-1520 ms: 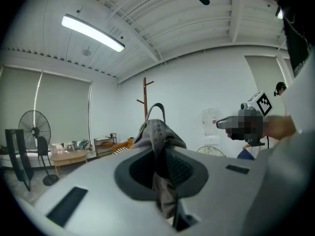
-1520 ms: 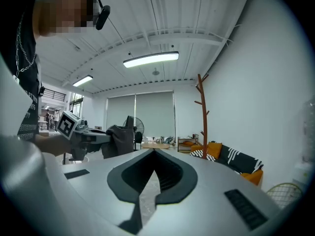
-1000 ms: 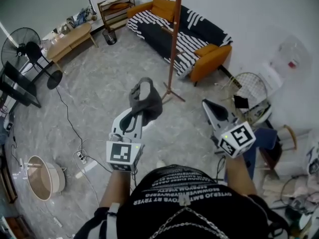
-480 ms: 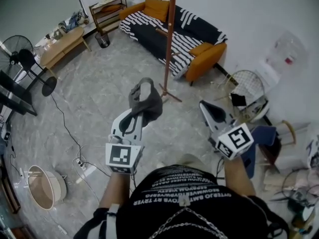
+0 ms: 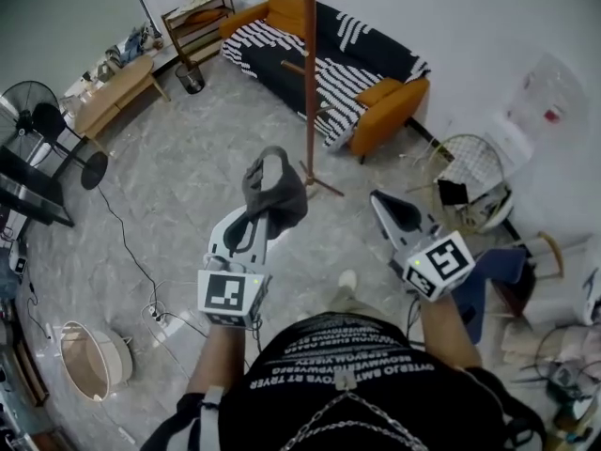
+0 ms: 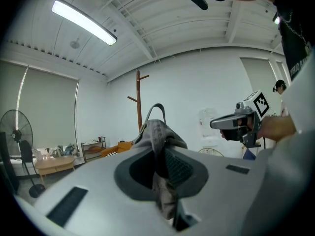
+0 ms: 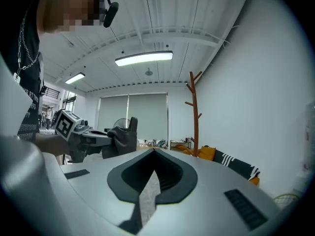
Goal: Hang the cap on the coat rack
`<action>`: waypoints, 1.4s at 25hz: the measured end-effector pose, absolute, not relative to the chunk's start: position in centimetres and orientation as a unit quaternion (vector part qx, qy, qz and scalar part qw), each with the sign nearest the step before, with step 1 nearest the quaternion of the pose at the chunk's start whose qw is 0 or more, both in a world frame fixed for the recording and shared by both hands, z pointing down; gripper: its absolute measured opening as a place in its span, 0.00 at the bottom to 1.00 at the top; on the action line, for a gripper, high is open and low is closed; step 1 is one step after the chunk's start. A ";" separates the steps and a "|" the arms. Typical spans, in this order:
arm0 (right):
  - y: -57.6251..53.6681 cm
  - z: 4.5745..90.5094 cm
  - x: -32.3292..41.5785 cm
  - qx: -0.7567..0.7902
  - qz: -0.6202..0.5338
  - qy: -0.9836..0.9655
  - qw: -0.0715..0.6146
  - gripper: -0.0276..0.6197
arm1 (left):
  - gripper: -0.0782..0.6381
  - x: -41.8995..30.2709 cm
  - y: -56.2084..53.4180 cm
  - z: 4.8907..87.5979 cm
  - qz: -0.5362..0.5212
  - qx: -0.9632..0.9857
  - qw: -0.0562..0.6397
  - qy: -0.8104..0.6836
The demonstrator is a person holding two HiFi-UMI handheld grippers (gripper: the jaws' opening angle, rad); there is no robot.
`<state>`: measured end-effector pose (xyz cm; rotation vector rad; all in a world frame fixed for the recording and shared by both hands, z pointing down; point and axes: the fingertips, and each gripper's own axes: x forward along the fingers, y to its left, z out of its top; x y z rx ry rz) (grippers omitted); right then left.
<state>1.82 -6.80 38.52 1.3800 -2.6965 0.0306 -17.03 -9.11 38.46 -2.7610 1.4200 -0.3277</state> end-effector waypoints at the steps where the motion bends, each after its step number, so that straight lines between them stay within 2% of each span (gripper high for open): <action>1: -7.6 38.3 2.3 0.455 0.006 -0.889 0.052 0.05 | 0.15 -16.7 -9.9 38.3 -0.105 -0.884 0.013 0.456; 5: -10.1 37.1 3.7 0.451 -0.007 -0.892 0.033 0.05 | 0.15 -15.8 -12.2 37.8 -0.089 -0.880 0.009 0.467; 17: -16.0 37.4 4.3 0.420 -0.002 -0.906 0.050 0.05 | 0.15 -13.6 -17.9 37.0 -0.088 -0.875 0.007 0.475; 35: -22.1 35.3 12.5 0.402 -0.022 -0.915 0.039 0.05 | 0.15 -6.7 -22.8 35.2 -0.083 -0.855 0.017 0.511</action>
